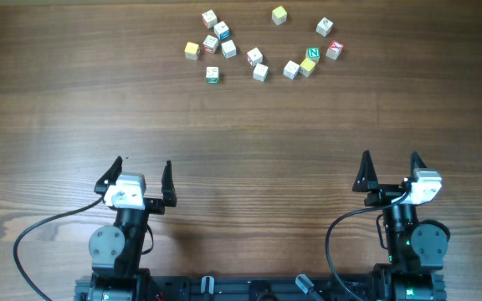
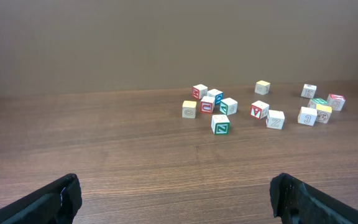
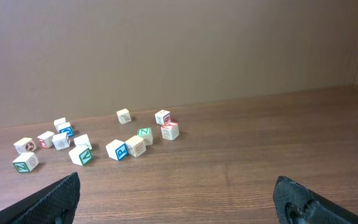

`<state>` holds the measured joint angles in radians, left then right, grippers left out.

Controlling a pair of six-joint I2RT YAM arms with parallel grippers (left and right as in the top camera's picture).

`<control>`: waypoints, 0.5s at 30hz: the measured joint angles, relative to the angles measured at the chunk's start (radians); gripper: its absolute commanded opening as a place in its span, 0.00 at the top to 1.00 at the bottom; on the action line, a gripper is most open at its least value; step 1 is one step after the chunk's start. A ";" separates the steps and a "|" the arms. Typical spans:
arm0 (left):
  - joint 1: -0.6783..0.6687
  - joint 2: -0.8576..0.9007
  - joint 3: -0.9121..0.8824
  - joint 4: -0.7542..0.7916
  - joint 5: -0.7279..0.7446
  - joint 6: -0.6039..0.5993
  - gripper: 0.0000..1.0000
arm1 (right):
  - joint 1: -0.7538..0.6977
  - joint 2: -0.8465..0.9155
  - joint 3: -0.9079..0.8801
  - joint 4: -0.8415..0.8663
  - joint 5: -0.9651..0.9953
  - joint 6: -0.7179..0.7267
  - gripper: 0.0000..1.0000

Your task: Form a circle

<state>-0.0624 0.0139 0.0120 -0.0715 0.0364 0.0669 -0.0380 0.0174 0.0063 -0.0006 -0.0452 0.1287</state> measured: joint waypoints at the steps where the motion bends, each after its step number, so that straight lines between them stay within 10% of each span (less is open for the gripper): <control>1: 0.000 0.000 0.000 0.000 0.000 0.000 0.00 | 0.000 0.000 0.000 0.000 0.000 0.000 0.00; 15: 0.000 0.000 0.000 0.000 0.000 -0.043 0.00 | 0.000 0.000 0.000 0.000 0.000 0.000 0.00</control>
<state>-0.0624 0.0139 0.0120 -0.0715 0.0364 0.0242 -0.0380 0.0174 0.0063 -0.0006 -0.0452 0.1287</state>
